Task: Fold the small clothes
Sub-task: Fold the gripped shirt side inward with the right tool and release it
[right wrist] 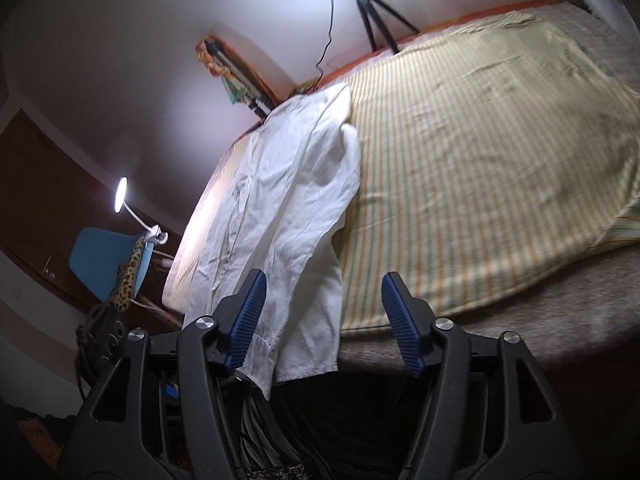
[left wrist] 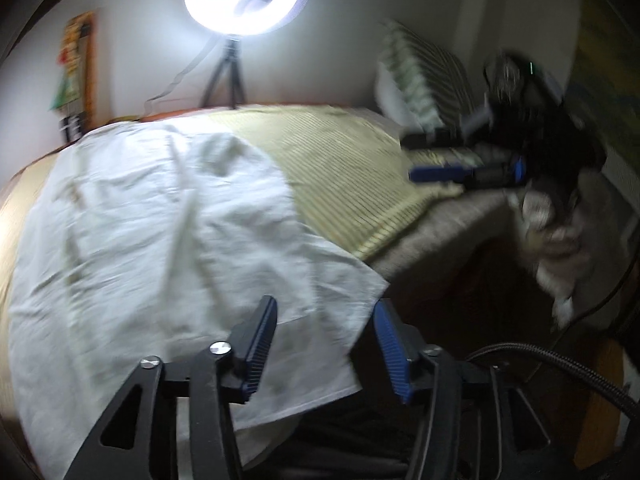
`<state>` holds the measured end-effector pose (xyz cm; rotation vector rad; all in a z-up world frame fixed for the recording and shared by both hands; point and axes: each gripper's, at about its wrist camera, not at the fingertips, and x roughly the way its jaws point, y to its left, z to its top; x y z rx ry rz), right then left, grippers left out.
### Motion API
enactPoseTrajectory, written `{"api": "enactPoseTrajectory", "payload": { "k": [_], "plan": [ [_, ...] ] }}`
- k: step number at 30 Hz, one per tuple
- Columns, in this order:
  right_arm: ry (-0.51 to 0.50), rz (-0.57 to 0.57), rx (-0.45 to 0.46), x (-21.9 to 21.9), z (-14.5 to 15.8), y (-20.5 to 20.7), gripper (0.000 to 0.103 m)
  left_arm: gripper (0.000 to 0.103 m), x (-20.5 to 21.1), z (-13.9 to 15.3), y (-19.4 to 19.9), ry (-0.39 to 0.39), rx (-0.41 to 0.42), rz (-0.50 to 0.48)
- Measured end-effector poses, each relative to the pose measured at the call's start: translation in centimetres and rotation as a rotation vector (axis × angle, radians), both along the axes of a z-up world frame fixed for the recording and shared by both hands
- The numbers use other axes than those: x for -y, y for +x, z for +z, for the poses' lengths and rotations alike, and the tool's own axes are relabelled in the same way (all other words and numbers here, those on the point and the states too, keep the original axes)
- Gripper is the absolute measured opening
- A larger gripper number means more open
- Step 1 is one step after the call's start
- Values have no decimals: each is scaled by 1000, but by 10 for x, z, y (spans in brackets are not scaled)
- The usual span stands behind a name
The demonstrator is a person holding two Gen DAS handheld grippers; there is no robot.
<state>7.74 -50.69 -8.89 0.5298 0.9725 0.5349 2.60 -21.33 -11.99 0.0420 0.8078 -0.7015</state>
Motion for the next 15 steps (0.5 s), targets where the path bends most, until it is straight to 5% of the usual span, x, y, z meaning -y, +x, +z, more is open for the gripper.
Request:
{"api": "enactPoseTrajectory", "payload": {
  "k": [10, 15],
  "plan": [
    [44, -63, -18, 41, -7, -4, 65, 62, 70, -31, -4, 214, 61, -117],
    [60, -64, -25, 43, -13, -1, 65, 51, 76, -34, 3, 229, 67, -92]
  ]
}}
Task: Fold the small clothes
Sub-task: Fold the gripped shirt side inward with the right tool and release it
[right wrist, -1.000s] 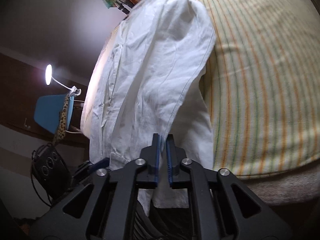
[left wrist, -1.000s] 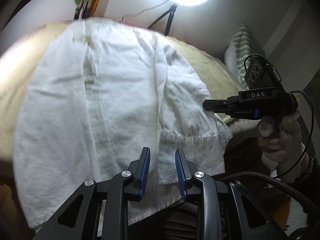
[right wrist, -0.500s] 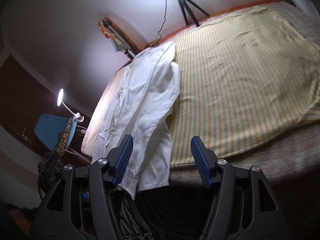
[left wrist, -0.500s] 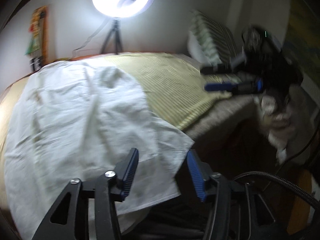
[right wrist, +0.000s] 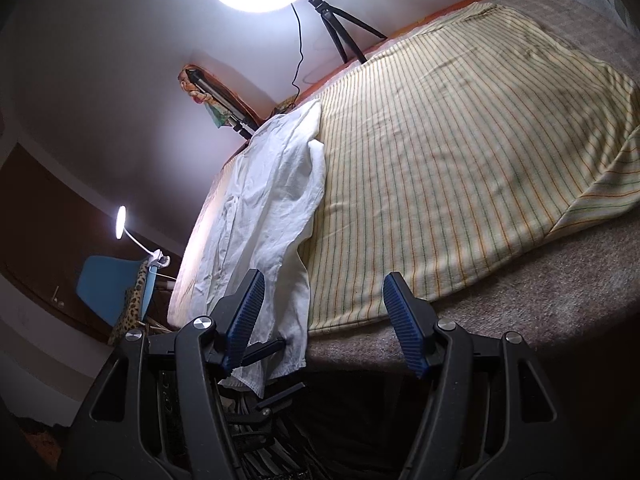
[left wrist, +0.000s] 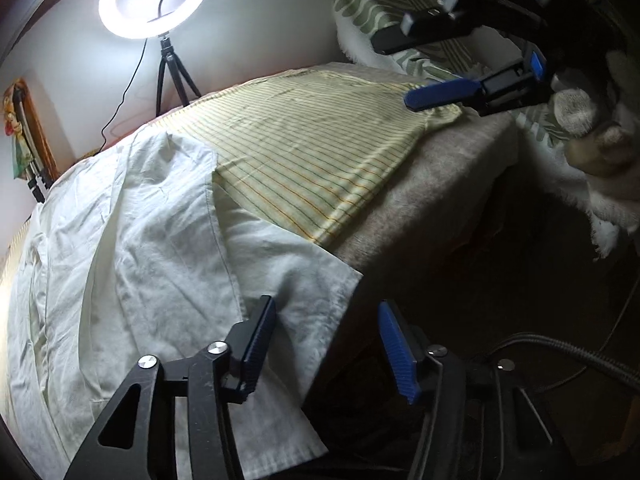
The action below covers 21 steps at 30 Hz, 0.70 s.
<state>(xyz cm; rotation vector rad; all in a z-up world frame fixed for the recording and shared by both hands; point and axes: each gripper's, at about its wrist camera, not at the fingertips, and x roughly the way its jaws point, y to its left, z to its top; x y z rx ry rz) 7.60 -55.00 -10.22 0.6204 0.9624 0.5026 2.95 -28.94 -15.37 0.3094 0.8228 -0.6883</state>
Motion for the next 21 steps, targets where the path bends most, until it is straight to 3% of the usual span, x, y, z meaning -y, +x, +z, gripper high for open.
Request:
{"api": "enactPoseTrajectory", "payload": {
  "k": [5, 8, 11, 18, 21],
  "plan": [
    [-12, 21, 3, -8, -1, 5, 65, 33, -11, 1, 12, -60, -43, 31],
    [-19, 29, 4, -13, -1, 9, 65, 11, -21, 1, 20, -114, -89, 46],
    [-14, 35, 2, -16, -1, 15, 65, 0, -31, 6, 21, -161, -98, 64],
    [34, 67, -30, -33, -14, 51, 65, 0, -54, 30, 10, -266, -95, 123],
    [-7, 104, -60, -49, -22, 69, 65, 0, -55, 35, 6, -260, -75, 120]
  ]
}}
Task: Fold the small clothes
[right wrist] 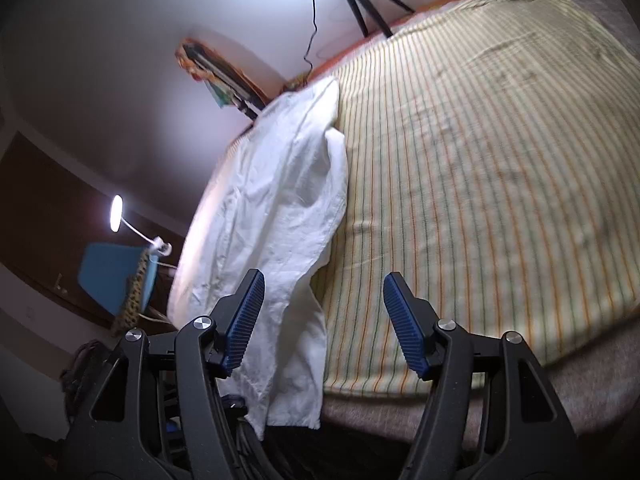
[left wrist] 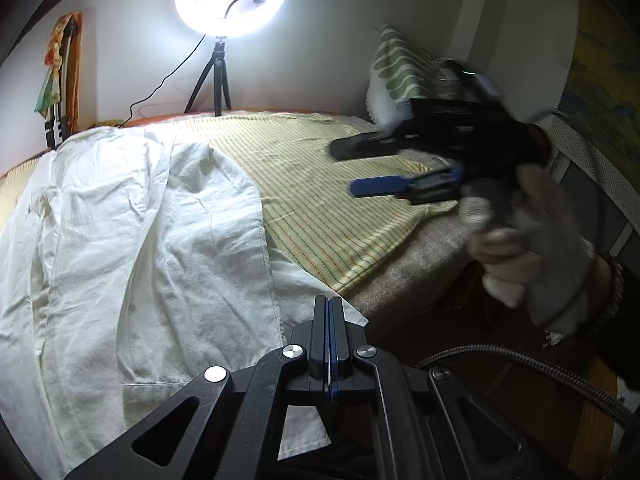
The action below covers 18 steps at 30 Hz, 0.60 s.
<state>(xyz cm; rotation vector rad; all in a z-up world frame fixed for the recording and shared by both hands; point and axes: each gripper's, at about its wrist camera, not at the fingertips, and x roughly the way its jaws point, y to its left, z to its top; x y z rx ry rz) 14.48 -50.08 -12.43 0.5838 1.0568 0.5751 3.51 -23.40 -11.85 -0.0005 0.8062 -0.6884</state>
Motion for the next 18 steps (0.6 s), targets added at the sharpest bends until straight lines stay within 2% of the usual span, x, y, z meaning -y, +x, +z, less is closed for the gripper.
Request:
{"api": "enactPoseTrajectory", "payload": {
  "k": [4, 6, 7, 10, 14, 18],
  "plan": [
    [34, 54, -53, -11, -10, 0, 65, 1, 9, -6, -6, 63, 16, -22],
    [2, 52, -46, -10, -10, -7, 65, 33, 16, -10, -5, 85, 16, -32],
    [-7, 45, -44, -8, -10, -10, 65, 35, 20, -13, -6, 97, 21, -33],
    [6, 6, -44, 7, -10, -20, 65, 39, 39, -20, -6, 150, 39, -67],
    [36, -43, -48, 26, -12, -29, 65, 41, 62, -24, -8, 262, 56, -105],
    [49, -81, -44, 37, -14, -37, 65, 41, 73, -28, -5, 398, 85, -73]
  ]
}}
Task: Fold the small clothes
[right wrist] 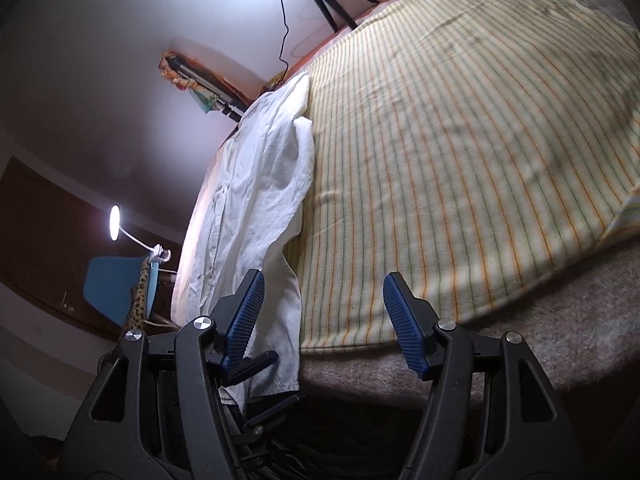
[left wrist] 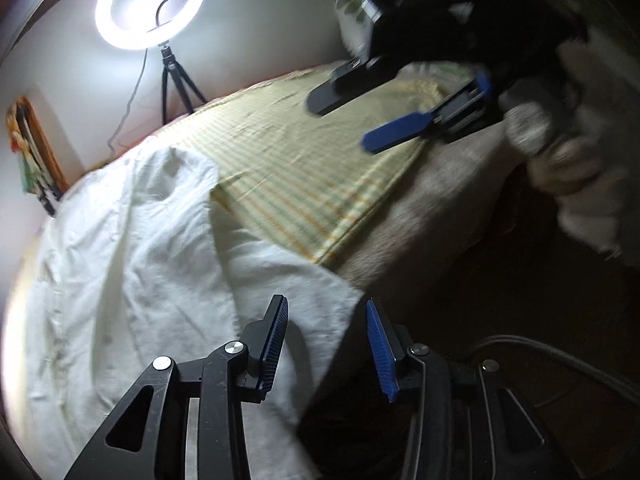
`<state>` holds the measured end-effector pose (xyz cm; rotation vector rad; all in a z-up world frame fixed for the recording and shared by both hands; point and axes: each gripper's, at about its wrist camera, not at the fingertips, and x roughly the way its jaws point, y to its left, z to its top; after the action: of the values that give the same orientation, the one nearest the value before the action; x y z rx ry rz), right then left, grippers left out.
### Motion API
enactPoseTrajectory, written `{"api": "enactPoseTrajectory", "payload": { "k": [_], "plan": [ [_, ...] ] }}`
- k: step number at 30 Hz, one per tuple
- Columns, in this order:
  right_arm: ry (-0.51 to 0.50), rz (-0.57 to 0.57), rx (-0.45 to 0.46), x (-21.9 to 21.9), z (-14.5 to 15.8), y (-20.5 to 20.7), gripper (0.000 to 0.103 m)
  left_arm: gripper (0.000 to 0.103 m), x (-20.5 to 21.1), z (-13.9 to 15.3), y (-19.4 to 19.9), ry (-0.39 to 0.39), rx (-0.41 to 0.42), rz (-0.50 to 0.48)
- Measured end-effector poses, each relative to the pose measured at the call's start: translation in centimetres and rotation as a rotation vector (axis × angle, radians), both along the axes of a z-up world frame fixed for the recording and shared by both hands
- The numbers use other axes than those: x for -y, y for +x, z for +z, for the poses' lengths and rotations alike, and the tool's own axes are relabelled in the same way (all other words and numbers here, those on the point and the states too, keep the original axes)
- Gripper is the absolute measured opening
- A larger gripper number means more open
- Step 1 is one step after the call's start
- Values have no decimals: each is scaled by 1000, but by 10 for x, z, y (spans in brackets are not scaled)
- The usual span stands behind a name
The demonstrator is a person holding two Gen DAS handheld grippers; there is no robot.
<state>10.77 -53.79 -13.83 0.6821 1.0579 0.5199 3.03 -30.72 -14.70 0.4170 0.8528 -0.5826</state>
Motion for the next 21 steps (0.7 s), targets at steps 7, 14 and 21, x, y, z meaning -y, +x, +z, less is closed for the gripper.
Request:
{"api": "enactPoseTrajectory", "payload": {
  "k": [7, 14, 21],
  "plan": [
    [33, -11, -5, -7, -7, -5, 65, 7, -9, 12, 7, -28, -32, 25],
    [77, 16, -9, -22, -9, 3, 65, 4, -60, 35, 10, -323, -103, 135],
    [132, 36, -26, -48, -20, 48, 65, 4, -90, 47, 4, -438, -111, 202]
  ]
}}
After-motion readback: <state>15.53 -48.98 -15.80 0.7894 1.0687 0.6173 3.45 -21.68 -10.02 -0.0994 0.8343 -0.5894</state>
